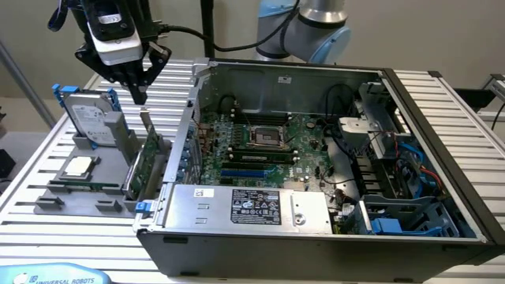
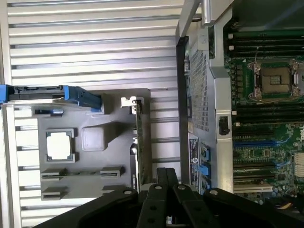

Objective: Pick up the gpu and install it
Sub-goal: 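Reach for the gpu, then pick up the gpu and move the gpu toward the slot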

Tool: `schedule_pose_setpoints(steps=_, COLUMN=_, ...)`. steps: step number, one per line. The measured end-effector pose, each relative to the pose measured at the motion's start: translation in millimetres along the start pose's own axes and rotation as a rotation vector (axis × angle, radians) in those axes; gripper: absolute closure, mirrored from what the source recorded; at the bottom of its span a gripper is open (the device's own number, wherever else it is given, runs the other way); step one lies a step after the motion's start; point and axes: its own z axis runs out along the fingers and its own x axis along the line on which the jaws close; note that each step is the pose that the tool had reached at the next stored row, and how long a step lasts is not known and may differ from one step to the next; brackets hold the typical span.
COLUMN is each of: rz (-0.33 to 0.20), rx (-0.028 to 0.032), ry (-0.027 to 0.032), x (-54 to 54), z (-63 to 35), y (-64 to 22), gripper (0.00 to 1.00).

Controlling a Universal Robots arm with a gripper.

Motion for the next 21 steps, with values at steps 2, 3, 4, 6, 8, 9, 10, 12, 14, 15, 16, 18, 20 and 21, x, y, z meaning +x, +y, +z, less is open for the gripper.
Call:
schedule_pose_setpoints(steps=2, rz=0.000, rx=0.0000, ry=0.0000, x=9.2, z=2.3, y=-0.7, gripper=0.89)
schedule_pose_setpoints(steps=3, rz=0.000, rx=0.0000, ry=0.0000, x=13.7, z=3.6, y=-1.1, gripper=0.89)
schedule_pose_setpoints(steps=4, rz=0.000, rx=0.0001, ry=-0.0001, x=18.3, z=5.2, y=-1.4, gripper=0.89)
schedule_pose_setpoints(steps=6, rz=0.000, rx=0.0003, ry=0.0000, x=27.4, z=8.3, y=-1.9, gripper=0.89)
schedule_pose_setpoints(steps=8, rz=0.000, rx=0.0002, ry=-0.0002, x=35.7, z=10.0, y=-2.3, gripper=0.89)
schedule_pose_setpoints(steps=9, rz=0.000, rx=0.0005, ry=-0.0001, x=35.7, z=10.0, y=-2.3, gripper=0.89)
schedule_pose_setpoints(steps=10, rz=0.000, rx=0.0011, ry=0.0000, x=35.7, z=9.9, y=-2.3, gripper=0.89)
schedule_pose_setpoints(steps=12, rz=0.000, rx=0.0022, ry=-0.0002, x=35.8, z=10.0, y=-2.4, gripper=0.89)
schedule_pose_setpoints(steps=14, rz=0.000, rx=0.0033, ry=-0.0003, x=35.8, z=10.0, y=-2.4, gripper=0.89)
schedule_pose_setpoints(steps=15, rz=0.000, rx=0.0039, ry=-0.0003, x=35.8, z=10.0, y=-2.3, gripper=0.89)
schedule_pose_setpoints(steps=16, rz=0.000, rx=0.0044, ry=-0.0003, x=35.8, z=9.9, y=-2.3, gripper=0.89)
schedule_pose_setpoints(steps=18, rz=0.000, rx=0.0055, ry=-0.0004, x=35.8, z=10.0, y=-2.3, gripper=0.89)
schedule_pose_setpoints(steps=20, rz=0.000, rx=0.0067, ry=-0.0005, x=35.8, z=10.0, y=-2.3, gripper=0.89)
schedule_pose_setpoints(steps=21, rz=0.000, rx=0.0071, ry=-0.0006, x=35.8, z=10.0, y=-2.3, gripper=0.89)
